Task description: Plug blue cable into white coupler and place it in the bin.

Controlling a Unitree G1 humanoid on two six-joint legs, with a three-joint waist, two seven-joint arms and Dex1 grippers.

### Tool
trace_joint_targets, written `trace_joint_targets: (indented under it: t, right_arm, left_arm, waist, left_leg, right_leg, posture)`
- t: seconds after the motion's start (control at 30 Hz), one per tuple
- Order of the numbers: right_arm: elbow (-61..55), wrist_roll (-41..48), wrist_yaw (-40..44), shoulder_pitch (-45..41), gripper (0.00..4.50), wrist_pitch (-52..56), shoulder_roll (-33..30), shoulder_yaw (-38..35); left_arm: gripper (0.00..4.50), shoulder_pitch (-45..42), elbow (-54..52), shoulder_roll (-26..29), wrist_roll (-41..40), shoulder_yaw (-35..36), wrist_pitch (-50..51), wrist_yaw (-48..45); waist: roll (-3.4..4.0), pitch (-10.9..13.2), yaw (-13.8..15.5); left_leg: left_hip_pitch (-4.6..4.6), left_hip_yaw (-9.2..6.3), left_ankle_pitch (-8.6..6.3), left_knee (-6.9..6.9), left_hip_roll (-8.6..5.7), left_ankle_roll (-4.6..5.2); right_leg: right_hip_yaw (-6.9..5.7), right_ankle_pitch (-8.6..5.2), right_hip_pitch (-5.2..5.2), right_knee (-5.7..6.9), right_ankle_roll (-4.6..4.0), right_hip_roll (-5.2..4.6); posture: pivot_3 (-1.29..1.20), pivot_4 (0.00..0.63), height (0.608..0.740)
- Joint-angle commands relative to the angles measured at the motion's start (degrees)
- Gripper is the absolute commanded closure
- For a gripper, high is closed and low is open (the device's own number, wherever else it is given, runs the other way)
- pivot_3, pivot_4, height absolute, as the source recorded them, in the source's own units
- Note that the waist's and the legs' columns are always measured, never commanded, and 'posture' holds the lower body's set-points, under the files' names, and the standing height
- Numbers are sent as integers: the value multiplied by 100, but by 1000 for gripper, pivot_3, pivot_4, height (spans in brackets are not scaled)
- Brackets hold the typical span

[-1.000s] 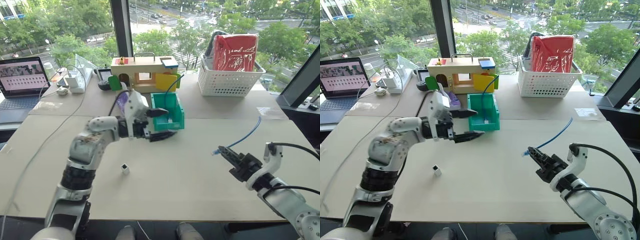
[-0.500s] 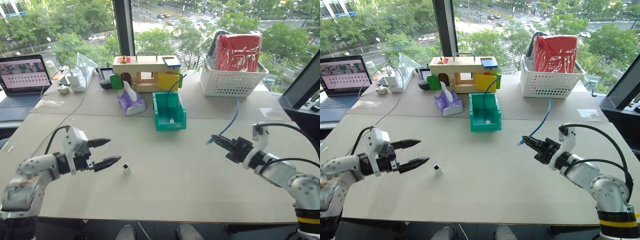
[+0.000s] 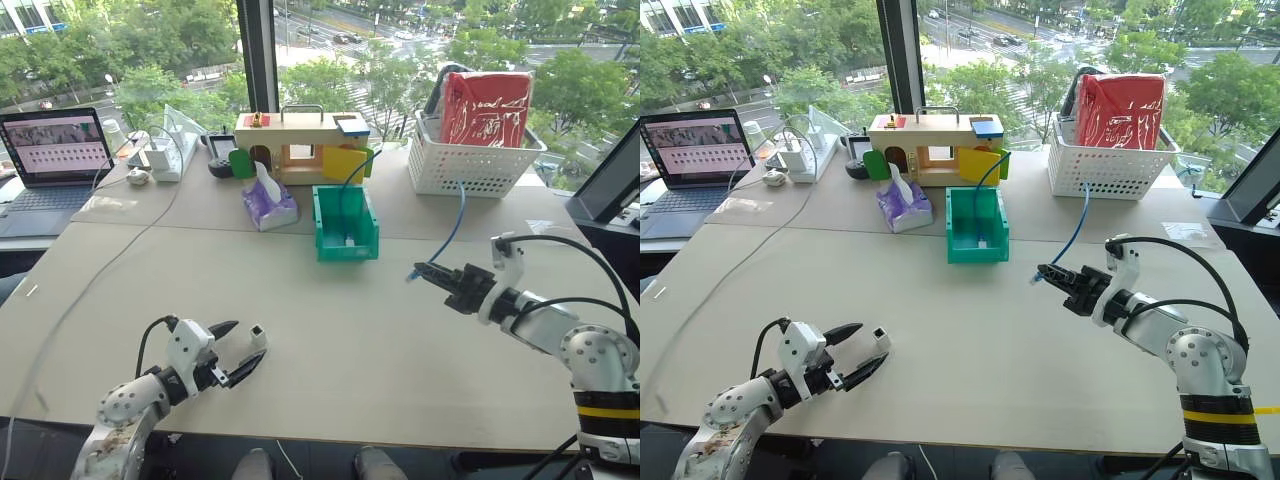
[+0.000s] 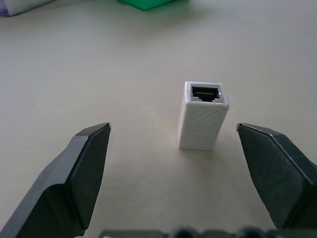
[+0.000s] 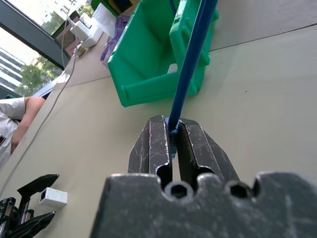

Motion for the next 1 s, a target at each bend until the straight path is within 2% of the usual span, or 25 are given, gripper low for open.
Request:
trace_joint_targets:
  t: [0.03, 0.07, 0.33, 0.47, 0.57, 0.7, 0.83, 0.9, 1.0]
  right_arm:
    - [-183, -54, 80, -106, 4500, 37, 38, -297]
    - [-212, -58, 58, -109, 4500, 45, 54, -328]
    - [-501, -33, -122, 37, 4500, 143, 137, -568]
    - [-689, 18, -255, 160, 4500, 166, 144, -773]
    - [-996, 24, -395, 341, 4500, 165, 191, -852]
    - [-1371, 128, -850, 456, 4500, 37, 639, -866]
    - [-1604, -54, -995, 591, 4500, -109, 995, -792]
    - [-1736, -188, -1145, 657, 4500, -194, 1188, -712]
    - [-1959, -293, -1435, 726, 4500, -296, 1464, -643]
  left_arm:
    - [640, -195, 413, -64, 166, -354, -431, -55]
    - [792, -254, 508, -69, 143, -420, -484, -130]
    - [3861, -867, 1148, 11, 178, -807, -672, -509]
    - [3869, -1394, 1590, 211, 272, -866, -730, -717]
    - [3869, -2444, 2383, 258, 502, -1095, -926, -945]
    - [3869, -3824, 3364, 132, 598, -1449, -976, -1548]
    - [3869, -4732, 4052, -27, 629, -1693, -1107, -2162]
    - [3869, -4927, 4151, -74, 580, -1727, -1026, -2357]
    - [3869, -4952, 3613, -224, 326, -1813, -398, -2605]
  waist:
    - [11, -7, 10]
    - [17, -10, 14]
    - [26, -13, 57]
    - [27, -14, 52]
    - [26, -13, 91]
    - [23, -13, 21]
    - [23, -12, -34]
    - [23, -12, -60]
    - [24, -11, -65]
  left_leg:
    - [1, 0, 0, 0, 0, 0]
    - [3, 0, 0, 0, -2, 0]
    - [52, -4, 0, 0, -9, 0]
    - [51, -10, 0, 0, -9, 0]
    - [50, -16, 0, 1, -11, 0]
    - [42, -27, 1, 4, -13, -1]
    - [30, -30, -4, -1, -15, 7]
    - [30, -32, -8, -4, -15, 13]
    - [26, -40, -11, -8, -15, 19]
  right_leg:
    - [0, 0, 2, 0, 0, -1]
    - [0, 0, 5, 0, 1, -1]
    - [-2, -17, 71, -12, 28, -6]
    - [-5, -16, 71, -10, 25, -6]
    - [-11, -17, 76, -10, 26, -6]
    - [-17, -19, 74, -11, 29, -3]
    - [-18, -16, 66, -14, 13, -3]
    - [-20, -20, 65, -13, 10, -3]
    - [-27, -23, 65, -11, 6, -3]
  posture:
    - [0, 150, 721]
    - [0, 150, 721]
    - [0, 150, 721]
    - [0, 150, 721]
    - [0, 150, 721]
    - [0, 150, 721]
    - [0, 150, 721]
    - [0, 150, 721]
    - [0, 150, 721]
